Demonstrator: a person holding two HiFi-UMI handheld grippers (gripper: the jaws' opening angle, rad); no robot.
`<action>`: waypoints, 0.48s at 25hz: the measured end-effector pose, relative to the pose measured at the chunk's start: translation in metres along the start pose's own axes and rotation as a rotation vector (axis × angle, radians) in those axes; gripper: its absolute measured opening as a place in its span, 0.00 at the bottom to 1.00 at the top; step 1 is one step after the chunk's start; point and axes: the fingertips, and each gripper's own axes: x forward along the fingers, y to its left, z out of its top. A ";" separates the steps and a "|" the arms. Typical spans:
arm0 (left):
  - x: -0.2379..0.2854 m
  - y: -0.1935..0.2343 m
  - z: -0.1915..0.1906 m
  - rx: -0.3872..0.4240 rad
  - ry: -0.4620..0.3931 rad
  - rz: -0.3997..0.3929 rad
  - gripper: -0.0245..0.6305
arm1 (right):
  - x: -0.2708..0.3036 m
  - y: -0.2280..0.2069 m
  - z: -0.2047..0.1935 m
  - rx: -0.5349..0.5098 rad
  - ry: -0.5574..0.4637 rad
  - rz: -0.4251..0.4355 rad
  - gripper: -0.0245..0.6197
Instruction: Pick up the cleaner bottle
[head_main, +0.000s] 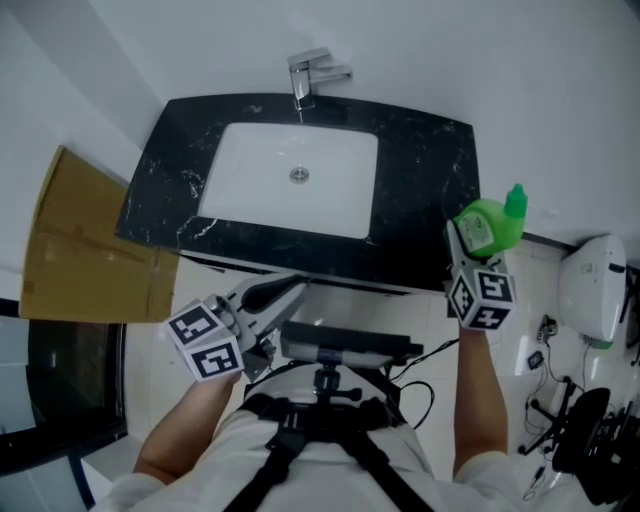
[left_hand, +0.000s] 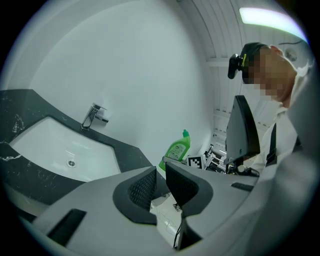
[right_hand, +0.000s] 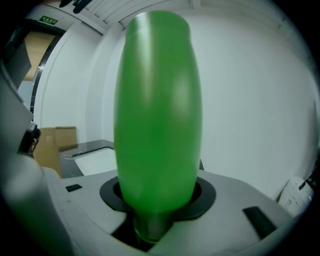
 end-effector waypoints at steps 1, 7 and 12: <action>0.000 0.000 0.000 0.000 -0.001 -0.003 0.12 | -0.003 0.001 0.001 -0.001 0.000 -0.001 0.31; -0.002 -0.004 -0.002 0.000 -0.006 -0.023 0.12 | -0.026 0.009 0.006 -0.001 -0.007 -0.008 0.31; -0.004 -0.008 -0.004 0.002 -0.012 -0.035 0.11 | -0.045 0.018 0.010 0.004 -0.015 -0.007 0.31</action>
